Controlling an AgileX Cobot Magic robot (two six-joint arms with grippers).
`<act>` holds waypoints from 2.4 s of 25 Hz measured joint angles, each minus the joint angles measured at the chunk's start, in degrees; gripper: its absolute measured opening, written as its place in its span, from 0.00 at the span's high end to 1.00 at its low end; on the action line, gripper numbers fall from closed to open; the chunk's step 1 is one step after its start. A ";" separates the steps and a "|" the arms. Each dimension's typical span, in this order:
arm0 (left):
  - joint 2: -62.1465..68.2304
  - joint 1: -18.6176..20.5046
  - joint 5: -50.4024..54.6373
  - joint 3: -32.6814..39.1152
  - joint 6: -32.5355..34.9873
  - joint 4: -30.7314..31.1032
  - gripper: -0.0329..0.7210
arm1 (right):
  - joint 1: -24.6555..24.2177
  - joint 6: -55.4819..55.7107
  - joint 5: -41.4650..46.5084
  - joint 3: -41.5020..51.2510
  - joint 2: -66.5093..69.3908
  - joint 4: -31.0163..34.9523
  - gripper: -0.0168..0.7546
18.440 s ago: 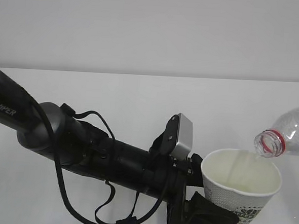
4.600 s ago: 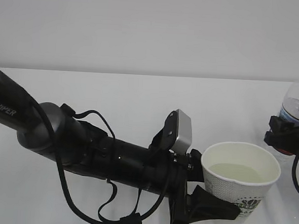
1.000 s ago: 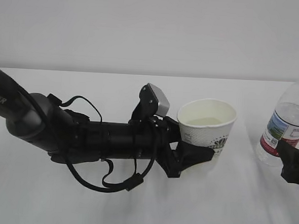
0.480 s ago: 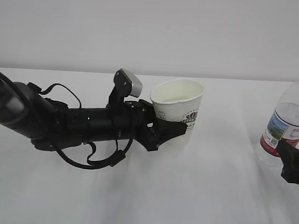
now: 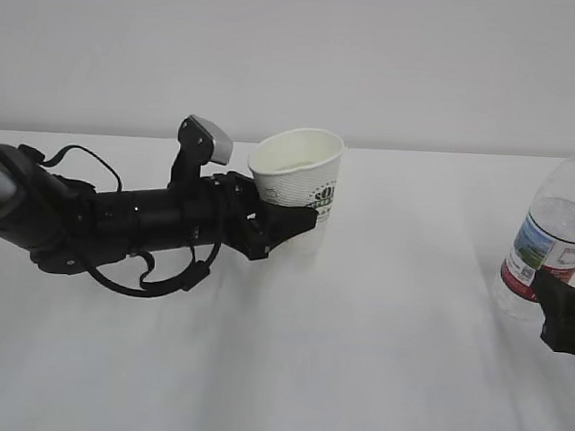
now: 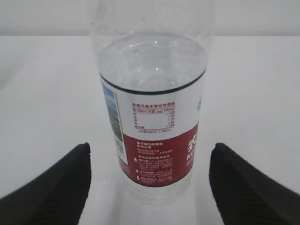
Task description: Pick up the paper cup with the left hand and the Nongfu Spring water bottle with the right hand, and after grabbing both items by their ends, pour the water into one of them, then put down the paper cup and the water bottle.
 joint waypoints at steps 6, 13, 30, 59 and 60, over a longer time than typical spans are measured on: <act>0.00 2.65 -0.26 0.00 0.00 0.00 0.34 | 0.00 0.00 0.00 0.00 0.00 0.00 0.21; 0.00 4.71 -2.63 0.13 0.08 0.00 0.34 | 0.00 0.00 0.00 0.00 0.00 0.00 0.21; -0.62 8.65 -2.98 4.31 4.29 -1.36 0.34 | 0.00 0.12 0.00 0.00 0.00 0.00 0.21; -3.73 16.21 -5.32 17.49 14.90 -22.97 0.34 | 0.00 1.20 0.00 -0.20 -0.10 0.00 0.21; -3.73 16.21 -5.32 18.04 15.92 -24.47 0.34 | 0.00 1.20 0.00 -0.20 -0.10 0.00 0.21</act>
